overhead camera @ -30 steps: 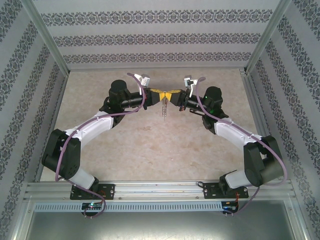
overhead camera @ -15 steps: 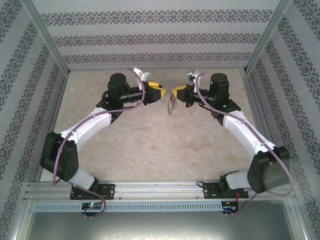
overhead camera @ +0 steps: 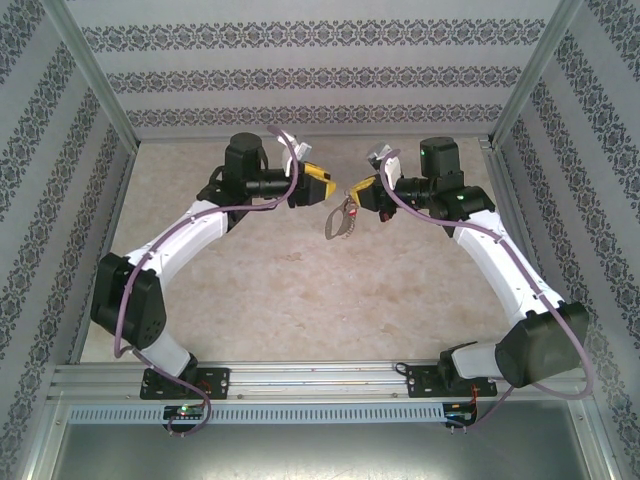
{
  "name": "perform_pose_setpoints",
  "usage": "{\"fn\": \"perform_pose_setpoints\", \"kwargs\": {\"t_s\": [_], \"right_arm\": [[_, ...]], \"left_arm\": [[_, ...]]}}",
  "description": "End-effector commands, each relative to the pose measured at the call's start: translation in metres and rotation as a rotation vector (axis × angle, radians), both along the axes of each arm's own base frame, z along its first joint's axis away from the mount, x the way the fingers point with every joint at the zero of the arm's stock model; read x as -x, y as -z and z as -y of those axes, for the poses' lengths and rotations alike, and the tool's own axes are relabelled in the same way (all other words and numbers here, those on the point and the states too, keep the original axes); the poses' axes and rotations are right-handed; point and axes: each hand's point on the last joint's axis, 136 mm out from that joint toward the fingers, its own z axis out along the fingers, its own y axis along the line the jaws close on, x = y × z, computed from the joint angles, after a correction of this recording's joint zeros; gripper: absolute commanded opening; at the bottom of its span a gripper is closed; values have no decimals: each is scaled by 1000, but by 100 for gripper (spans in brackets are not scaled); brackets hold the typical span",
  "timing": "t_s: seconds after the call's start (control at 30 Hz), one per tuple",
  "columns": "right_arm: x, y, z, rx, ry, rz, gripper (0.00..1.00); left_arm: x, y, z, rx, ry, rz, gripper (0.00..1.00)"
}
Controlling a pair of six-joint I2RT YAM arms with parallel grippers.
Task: Put the keys on the keyring
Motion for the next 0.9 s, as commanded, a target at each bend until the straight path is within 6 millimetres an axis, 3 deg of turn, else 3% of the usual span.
{"fn": "perform_pose_setpoints", "kwargs": {"t_s": [0.0, 0.67, 0.87], "right_arm": [[6, -8, -7, 10, -57, 28, 0], [5, -5, -11, -3, -84, 13, 0], [5, -6, -10, -9, -80, 21, 0]], "left_arm": [[10, 1, 6, -12, 75, -9, 47], [27, 11, 30, 5, 211, -35, 47], [30, 10, 34, 20, 238, -37, 42]]}}
